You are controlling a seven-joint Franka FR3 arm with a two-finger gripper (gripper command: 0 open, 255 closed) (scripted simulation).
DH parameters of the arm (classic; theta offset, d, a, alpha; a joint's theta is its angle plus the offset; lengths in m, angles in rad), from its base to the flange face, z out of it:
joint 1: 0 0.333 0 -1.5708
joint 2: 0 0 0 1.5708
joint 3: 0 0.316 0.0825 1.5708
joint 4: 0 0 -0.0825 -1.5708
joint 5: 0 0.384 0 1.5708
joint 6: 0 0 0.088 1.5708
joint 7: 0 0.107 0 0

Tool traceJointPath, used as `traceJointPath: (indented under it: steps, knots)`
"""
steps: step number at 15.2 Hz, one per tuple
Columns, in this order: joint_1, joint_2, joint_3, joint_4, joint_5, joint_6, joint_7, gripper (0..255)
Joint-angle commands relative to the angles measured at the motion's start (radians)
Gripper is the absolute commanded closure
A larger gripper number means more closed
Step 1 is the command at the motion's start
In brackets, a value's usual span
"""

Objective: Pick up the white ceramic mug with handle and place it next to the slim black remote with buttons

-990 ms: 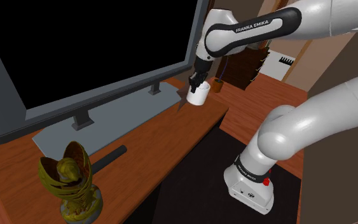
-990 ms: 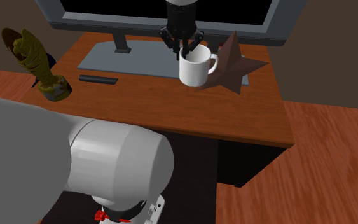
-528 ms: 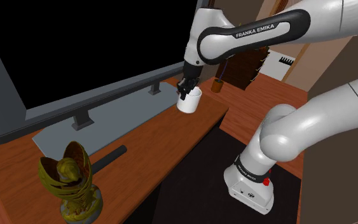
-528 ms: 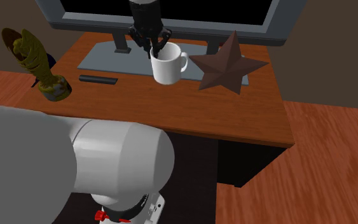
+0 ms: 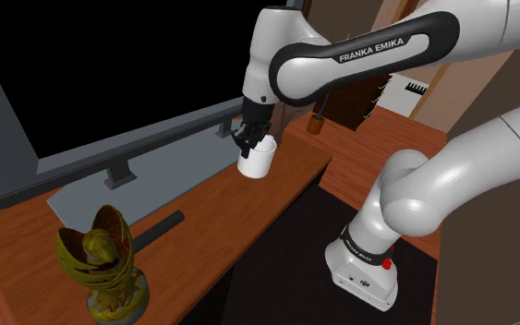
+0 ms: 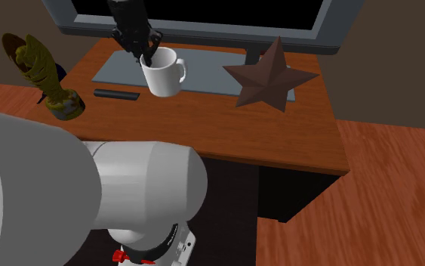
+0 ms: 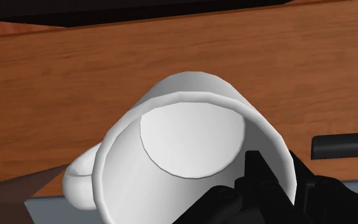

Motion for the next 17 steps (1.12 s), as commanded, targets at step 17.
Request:
traceJointPath:
  steps: [17]
  knots:
    - [0.134,0.354,0.338,0.351,-0.014,0.005,0.491,255]
